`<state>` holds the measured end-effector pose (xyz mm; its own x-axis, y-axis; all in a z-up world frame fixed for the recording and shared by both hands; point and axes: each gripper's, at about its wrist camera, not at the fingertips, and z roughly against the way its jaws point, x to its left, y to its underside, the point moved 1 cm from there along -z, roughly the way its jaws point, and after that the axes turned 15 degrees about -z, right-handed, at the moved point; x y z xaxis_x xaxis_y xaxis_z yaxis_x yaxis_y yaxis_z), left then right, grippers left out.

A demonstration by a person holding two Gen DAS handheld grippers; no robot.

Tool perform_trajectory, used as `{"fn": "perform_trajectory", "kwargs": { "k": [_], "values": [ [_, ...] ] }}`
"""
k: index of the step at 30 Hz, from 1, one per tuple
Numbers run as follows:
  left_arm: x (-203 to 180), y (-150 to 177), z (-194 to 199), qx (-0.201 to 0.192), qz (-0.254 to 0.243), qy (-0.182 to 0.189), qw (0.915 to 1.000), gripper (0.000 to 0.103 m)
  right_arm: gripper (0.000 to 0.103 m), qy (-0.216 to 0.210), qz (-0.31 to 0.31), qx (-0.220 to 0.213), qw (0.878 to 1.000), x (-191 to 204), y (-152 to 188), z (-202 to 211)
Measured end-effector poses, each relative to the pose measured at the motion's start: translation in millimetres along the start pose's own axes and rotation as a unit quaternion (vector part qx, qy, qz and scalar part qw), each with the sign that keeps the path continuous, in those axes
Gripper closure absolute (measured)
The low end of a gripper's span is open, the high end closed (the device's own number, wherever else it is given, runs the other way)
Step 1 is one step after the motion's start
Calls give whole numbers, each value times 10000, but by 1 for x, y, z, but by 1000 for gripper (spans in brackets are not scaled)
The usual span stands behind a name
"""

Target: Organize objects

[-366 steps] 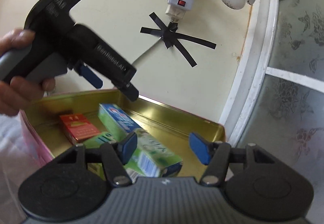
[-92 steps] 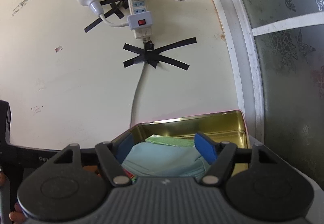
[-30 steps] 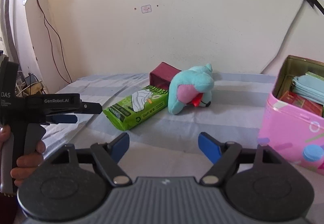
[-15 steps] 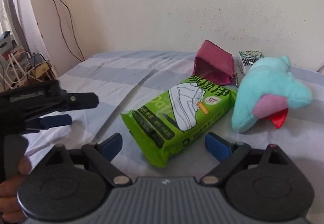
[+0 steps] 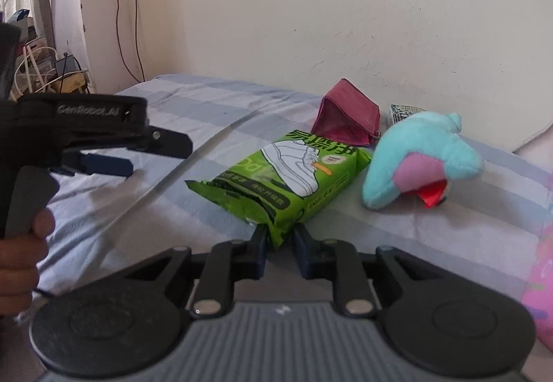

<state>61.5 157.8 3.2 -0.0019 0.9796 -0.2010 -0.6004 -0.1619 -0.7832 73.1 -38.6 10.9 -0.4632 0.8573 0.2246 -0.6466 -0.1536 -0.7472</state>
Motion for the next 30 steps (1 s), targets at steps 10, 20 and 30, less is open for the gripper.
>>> {"fn": "perform_trajectory", "kwargs": {
  "k": [10, 20, 30],
  "values": [
    [-21, 6, -1, 36, -324, 868, 9957, 1, 89, 168, 262, -143, 9994, -5, 61, 80],
    [-28, 8, 4, -133, -536, 1071, 9927, 1, 52, -223, -705, -150, 9971, -42, 78, 122],
    [-19, 10, 1, -102, -118, 1778, 9840, 1, 46, -511, -1688, -216, 9841, -75, 73, 118]
  ]
}}
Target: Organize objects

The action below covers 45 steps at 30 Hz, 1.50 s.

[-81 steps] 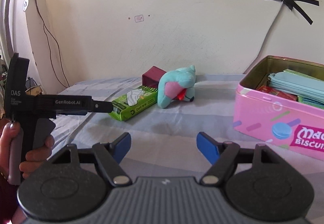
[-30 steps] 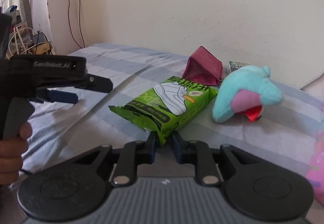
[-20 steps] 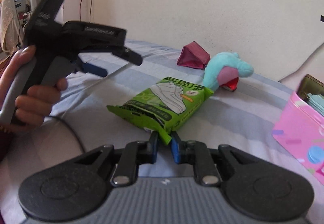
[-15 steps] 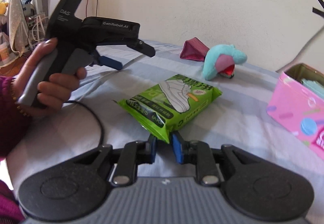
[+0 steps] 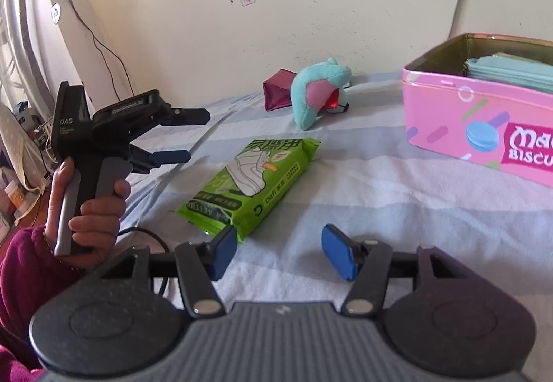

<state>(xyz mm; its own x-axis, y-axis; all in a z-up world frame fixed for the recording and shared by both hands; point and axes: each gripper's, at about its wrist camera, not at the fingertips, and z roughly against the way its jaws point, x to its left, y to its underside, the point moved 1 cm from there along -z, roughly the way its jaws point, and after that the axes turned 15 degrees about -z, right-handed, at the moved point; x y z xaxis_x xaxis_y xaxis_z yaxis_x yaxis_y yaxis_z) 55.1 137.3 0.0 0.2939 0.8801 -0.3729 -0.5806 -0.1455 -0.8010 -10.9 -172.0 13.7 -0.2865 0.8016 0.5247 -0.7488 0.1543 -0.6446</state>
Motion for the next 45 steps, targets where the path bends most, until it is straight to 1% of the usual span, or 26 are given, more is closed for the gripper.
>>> {"fn": "perform_trajectory", "kwargs": {
  "k": [7, 20, 27, 30, 33, 38, 40, 42, 45],
  "values": [
    [0, 0, -1, 53, 59, 44, 10000, 1, 44, -91, -99, -41, 9999, -2, -5, -3],
    [-3, 1, -5, 115, -28, 269, 9996, 1, 43, -189, -249, 9, 9995, -11, -10, -11],
    [-4, 1, -6, 152, -7, 417, 9990, 1, 43, -284, -242, 29, 9993, -9, -16, -16],
    [-8, 0, -8, 268, -1, 525, 9983, 1, 43, -340, -218, 59, 9992, -6, -18, -18],
    [-18, 0, -10, 412, -102, 641, 9970, 1, 43, -386, -142, 74, 9991, -3, -21, -18],
    [-45, 3, -15, 634, -497, 837, 9932, 1, 41, -451, -95, 106, 9989, -1, -26, -22],
    [-54, 5, -18, 756, -596, 882, 9914, 1, 36, -478, -77, 151, 9987, -1, -27, -26],
    [-62, 7, -19, 843, -687, 852, 9904, 2, 36, -548, -34, 206, 9983, 1, -29, -30],
    [-69, 12, -21, 996, -814, 604, 9899, 4, 32, -624, 100, 287, 9976, 4, -28, -36]
  ]
}}
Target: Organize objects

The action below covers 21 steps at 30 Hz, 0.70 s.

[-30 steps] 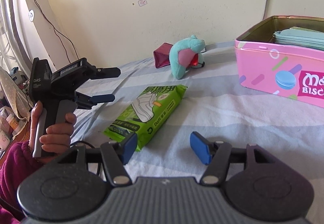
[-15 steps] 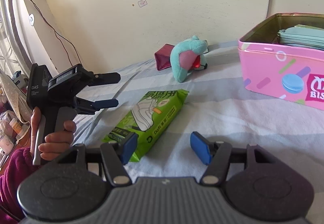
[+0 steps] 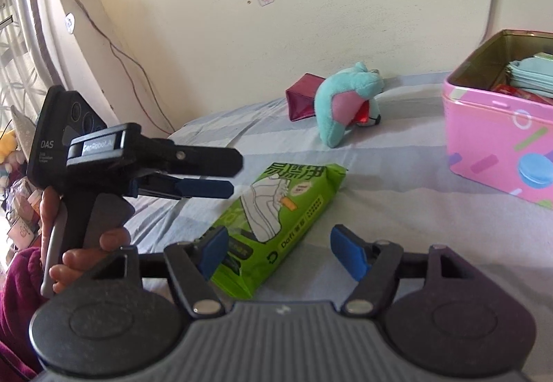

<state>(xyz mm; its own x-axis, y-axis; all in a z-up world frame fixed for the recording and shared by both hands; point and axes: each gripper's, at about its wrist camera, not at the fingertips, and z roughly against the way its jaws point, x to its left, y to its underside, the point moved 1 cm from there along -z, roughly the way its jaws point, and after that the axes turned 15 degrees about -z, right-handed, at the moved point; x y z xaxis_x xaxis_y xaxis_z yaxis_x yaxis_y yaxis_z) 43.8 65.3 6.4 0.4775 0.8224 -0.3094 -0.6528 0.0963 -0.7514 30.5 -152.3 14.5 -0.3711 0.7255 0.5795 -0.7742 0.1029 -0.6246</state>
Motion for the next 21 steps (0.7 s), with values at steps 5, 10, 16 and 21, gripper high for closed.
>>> {"fn": "perform_trajectory", "kwargs": {
  "k": [5, 10, 16, 21],
  "values": [
    [-13, 8, -6, 192, -310, -321, 9988, 10, 28, -97, 233, 175, 9995, 5, 8, -10],
    [-42, -7, -10, 122, -719, -238, 9971, 23, 45, 65, 681, 56, 9976, 18, 13, -10],
    [-98, -64, -1, -637, -1511, 110, 9864, 22, 47, -10, 379, -951, 9947, 5, -12, 41],
    [-147, -103, -34, -817, -2083, 271, 9743, 21, 47, 358, 467, -1752, 9828, -15, -38, 87]
  ]
}}
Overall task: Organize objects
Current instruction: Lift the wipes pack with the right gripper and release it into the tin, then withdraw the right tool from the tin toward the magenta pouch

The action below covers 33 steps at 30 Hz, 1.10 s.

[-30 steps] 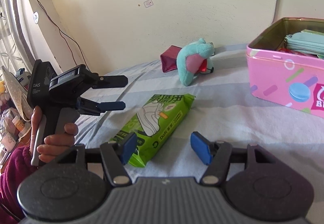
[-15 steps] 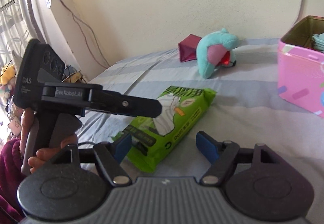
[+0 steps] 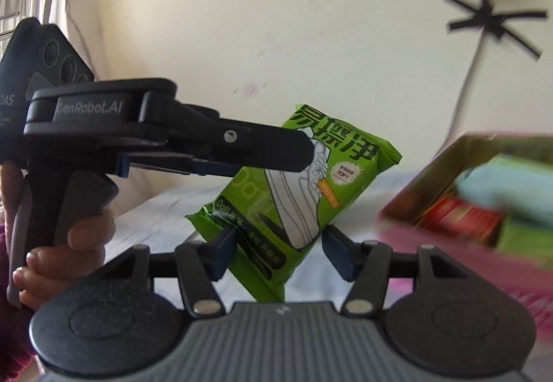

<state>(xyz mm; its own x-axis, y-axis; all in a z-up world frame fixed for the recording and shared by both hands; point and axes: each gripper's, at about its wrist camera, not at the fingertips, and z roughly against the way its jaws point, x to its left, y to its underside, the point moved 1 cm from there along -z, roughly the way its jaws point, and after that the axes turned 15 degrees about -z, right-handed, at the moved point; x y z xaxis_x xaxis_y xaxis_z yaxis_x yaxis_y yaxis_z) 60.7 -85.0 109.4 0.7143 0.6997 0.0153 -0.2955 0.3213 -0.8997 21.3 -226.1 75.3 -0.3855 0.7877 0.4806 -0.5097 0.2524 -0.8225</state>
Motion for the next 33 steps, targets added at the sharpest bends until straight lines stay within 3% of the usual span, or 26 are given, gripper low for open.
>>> {"fn": "perform_trajectory", "kwargs": {
  "k": [4, 8, 14, 26, 33],
  "values": [
    [-10, -16, -46, 194, 22, 182, 9996, 21, 46, 373, 119, -385, 9985, -26, -24, 19],
    [-15, -19, -92, 447, 190, 334, 9983, 21, 46, 667, 42, -508, 9965, -55, -37, 13],
    [-23, -9, -140, 890, -125, -229, 9957, 20, 42, 1328, -118, -611, 9892, -94, -33, -11],
    [-34, -13, -116, 806, -590, -978, 9902, 13, 34, 1516, -264, -740, 9853, -105, -25, 3],
    [-50, -11, -85, 729, -678, -1083, 9891, 13, 33, 1521, -798, -1041, 9796, -102, -13, 45]
  ]
}}
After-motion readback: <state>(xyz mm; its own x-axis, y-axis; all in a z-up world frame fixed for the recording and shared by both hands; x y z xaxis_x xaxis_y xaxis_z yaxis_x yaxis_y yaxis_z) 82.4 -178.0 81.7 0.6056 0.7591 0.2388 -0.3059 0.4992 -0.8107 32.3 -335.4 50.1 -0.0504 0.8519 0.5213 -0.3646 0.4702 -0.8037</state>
